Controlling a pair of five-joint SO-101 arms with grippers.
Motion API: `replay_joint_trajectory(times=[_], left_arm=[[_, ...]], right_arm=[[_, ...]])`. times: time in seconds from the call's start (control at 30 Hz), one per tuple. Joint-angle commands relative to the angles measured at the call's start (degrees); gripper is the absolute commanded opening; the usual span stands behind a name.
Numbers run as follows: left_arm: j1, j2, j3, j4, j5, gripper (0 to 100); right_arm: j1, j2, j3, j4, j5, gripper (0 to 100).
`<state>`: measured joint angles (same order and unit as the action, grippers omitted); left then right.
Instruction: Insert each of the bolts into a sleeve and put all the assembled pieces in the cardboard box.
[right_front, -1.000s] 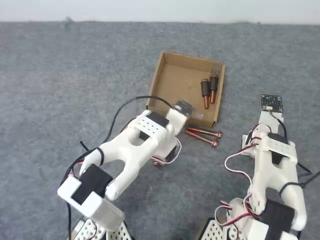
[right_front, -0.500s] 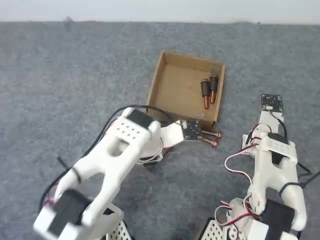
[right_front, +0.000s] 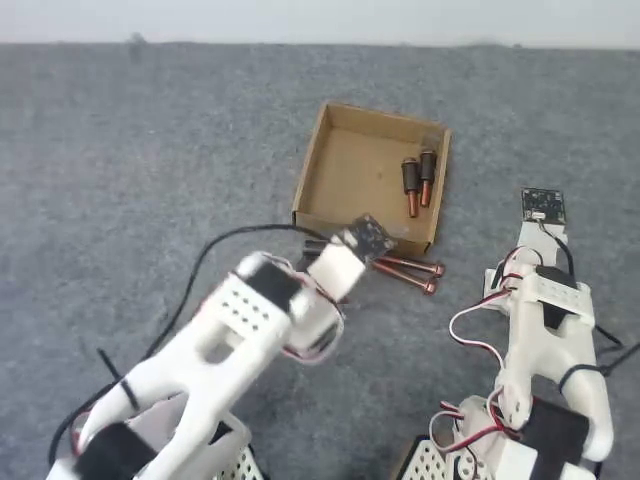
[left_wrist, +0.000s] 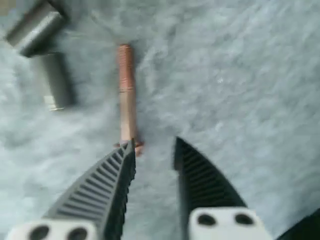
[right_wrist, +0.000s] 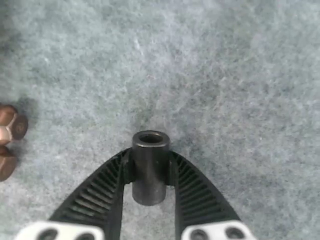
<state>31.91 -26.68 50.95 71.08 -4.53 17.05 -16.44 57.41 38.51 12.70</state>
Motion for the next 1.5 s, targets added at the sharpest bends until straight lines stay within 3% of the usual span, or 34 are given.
replay_joint_trajectory(times=[0.0,0.17,0.3,0.47,0.77,1.17,1.47], left_arm=[[6.0,-5.2,7.0,-10.8,11.5,1],[6.4,-8.3,17.2,-23.6,21.1,1],[6.4,-8.7,20.4,-25.5,26.9,1],[6.0,-8.6,20.7,-25.5,27.0,1],[-4.1,-6.9,21.1,-25.6,27.2,1],[-5.0,2.1,16.1,-24.4,27.2,1],[-18.1,2.6,14.5,-31.1,27.3,1]], right_arm=[[-0.5,-2.7,-0.4,-1.1,0.8,0.8],[-0.5,-2.7,-0.4,-1.1,0.8,0.8],[-0.5,-2.7,-0.4,-1.1,0.8,0.8],[-0.5,-2.7,-0.4,-1.2,0.8,0.8],[-0.5,-2.7,-0.4,-1.0,0.8,0.8],[-0.6,-2.7,-0.4,-1.0,0.8,0.8],[-0.6,-2.7,-0.4,-1.0,0.8,0.8]])
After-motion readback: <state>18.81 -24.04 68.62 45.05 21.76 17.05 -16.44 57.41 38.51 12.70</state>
